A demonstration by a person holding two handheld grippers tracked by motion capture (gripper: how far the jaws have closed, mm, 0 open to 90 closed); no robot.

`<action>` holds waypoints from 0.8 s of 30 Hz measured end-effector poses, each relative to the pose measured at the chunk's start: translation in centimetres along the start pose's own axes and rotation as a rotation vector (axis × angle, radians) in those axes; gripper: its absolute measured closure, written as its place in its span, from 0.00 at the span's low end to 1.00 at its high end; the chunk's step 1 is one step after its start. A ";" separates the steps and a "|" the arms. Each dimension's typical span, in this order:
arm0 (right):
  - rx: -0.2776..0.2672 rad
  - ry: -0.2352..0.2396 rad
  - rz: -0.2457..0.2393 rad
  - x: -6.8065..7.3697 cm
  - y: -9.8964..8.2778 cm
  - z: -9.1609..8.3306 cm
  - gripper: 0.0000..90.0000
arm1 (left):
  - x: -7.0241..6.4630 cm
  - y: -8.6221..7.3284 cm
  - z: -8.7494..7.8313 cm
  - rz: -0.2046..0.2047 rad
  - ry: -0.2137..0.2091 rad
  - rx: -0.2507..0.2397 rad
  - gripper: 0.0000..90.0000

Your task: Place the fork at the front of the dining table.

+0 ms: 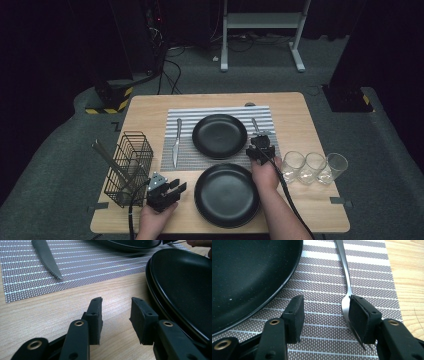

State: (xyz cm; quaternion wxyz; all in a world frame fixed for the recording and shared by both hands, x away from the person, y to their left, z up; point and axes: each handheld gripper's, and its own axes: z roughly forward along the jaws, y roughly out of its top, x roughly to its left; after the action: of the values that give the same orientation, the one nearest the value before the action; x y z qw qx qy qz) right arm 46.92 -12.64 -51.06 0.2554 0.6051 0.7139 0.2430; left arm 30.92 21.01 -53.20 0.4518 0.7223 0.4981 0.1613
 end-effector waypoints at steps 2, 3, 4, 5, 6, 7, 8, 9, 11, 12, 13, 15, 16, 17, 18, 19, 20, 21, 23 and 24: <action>0.008 -0.006 0.003 0.0 0.0 0.1 0.51 | 0.0 0.0 0.0 0.000 0.000 0.000 0.68; 0.009 -0.008 0.003 0.0 0.0 0.1 0.51 | 0.0 0.0 0.0 0.000 0.000 0.000 0.68; 0.011 -0.009 0.001 0.0 -0.1 0.1 0.51 | 0.0 0.0 0.0 0.000 0.000 0.000 0.68; 0.012 -0.010 0.000 0.0 -0.1 0.1 0.51 | 0.0 0.0 0.0 0.000 0.000 0.000 0.68; 0.013 -0.011 0.000 0.0 -0.1 0.1 0.50 | 0.0 0.0 0.0 0.000 0.000 0.000 0.68; 0.013 -0.012 -0.001 0.1 -0.1 0.1 0.50 | 0.0 0.0 0.0 0.000 0.000 0.000 0.68; 0.013 -0.012 0.000 0.1 -0.1 0.1 0.50 | 0.0 0.0 0.0 0.000 0.000 0.000 0.68; 0.014 -0.012 0.000 0.1 -0.1 0.1 0.50 | 0.0 0.0 0.0 0.000 0.000 0.000 0.68; 0.014 -0.004 0.006 0.1 -0.1 0.0 0.50 | 0.0 0.0 0.0 0.000 0.000 0.000 0.68; 0.015 0.000 0.008 0.1 -0.1 0.0 0.50 | 0.0 0.0 0.0 0.000 0.000 0.000 0.68; 0.016 0.004 0.010 0.1 -0.1 0.0 0.50 | 0.0 0.0 0.0 0.000 0.000 0.000 0.68; 0.016 0.016 0.011 0.1 0.0 -0.1 0.51 | 0.0 0.0 0.0 0.000 0.000 0.000 0.68; 0.014 0.027 0.008 0.1 0.0 -0.1 0.51 | 0.0 0.0 0.0 0.000 0.000 0.000 0.68; 0.009 0.033 0.008 0.2 0.0 -0.1 0.52 | 0.0 0.0 0.0 0.000 0.000 0.000 0.68; 0.007 0.036 0.008 0.2 0.0 -0.1 0.52 | 0.0 0.0 0.0 0.000 0.000 0.000 0.68; 0.006 0.035 0.007 0.2 0.0 -0.2 0.51 | 0.0 0.0 0.0 0.000 0.000 0.000 0.68; 0.001 0.031 0.002 0.2 0.0 -0.2 0.51 | 0.0 0.0 0.0 0.000 0.000 0.000 0.68; 0.001 0.025 0.005 0.2 0.1 -0.2 0.51 | 0.0 0.0 0.0 0.000 0.000 0.000 0.68; 0.001 0.016 0.009 0.2 0.1 -0.3 0.51 | 0.0 0.0 0.0 0.000 0.000 0.000 0.68; 0.004 0.013 0.007 0.1 0.1 -0.3 0.51 | 0.0 0.0 0.0 0.000 0.000 0.000 0.68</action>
State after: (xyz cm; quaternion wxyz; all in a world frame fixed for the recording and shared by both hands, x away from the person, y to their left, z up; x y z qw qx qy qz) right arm 46.82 -12.54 -50.80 0.2487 0.6065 0.7139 0.2461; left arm 30.92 21.00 -53.20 0.4517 0.7222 0.4983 0.1613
